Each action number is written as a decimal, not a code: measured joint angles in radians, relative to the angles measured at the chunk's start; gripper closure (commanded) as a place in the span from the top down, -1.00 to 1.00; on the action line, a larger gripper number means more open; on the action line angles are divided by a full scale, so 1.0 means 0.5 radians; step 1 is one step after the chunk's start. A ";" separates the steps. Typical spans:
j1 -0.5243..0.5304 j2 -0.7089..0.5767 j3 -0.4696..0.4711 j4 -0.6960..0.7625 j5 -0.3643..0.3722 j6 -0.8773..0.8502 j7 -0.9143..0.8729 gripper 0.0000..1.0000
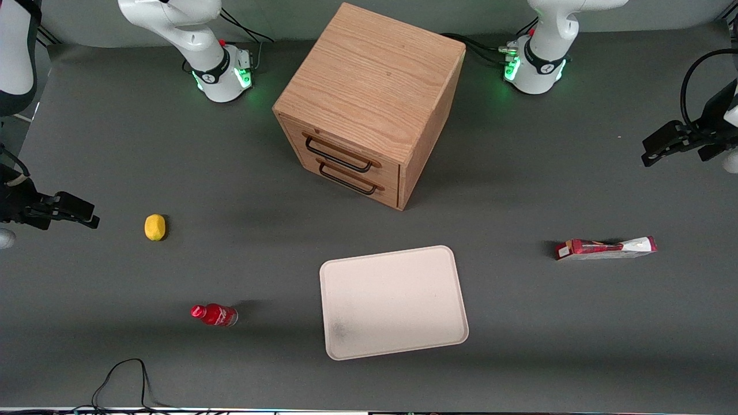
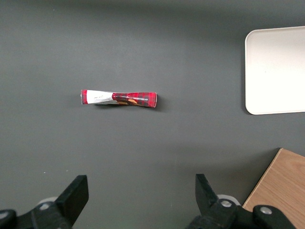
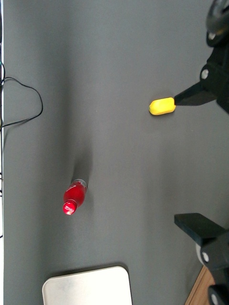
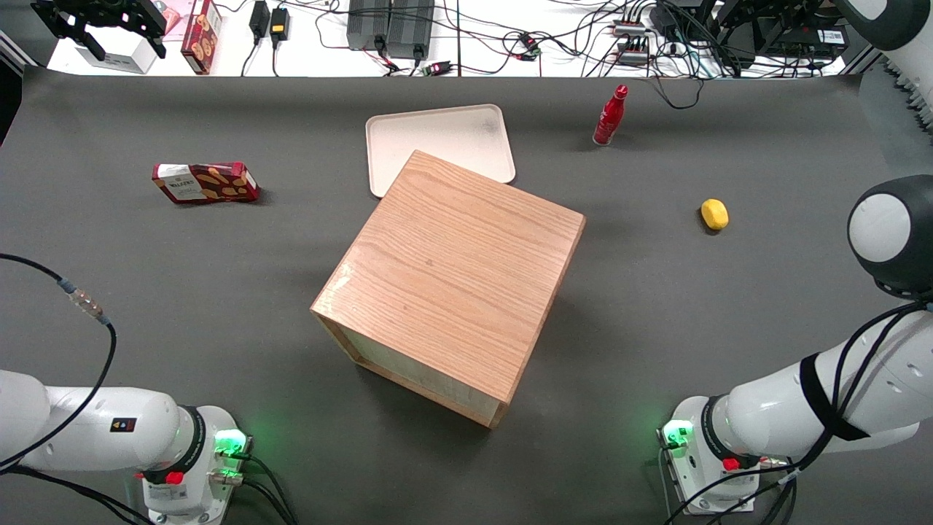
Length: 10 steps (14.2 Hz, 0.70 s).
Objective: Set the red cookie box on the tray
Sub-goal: 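Move the open left gripper down toward the red plaid cookie box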
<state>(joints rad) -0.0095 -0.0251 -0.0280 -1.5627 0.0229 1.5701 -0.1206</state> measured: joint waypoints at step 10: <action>0.297 0.151 0.028 -0.001 -0.003 0.073 -0.336 1.00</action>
<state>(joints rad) 0.1387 0.0502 -0.0141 -1.5632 0.0215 1.6068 -0.2887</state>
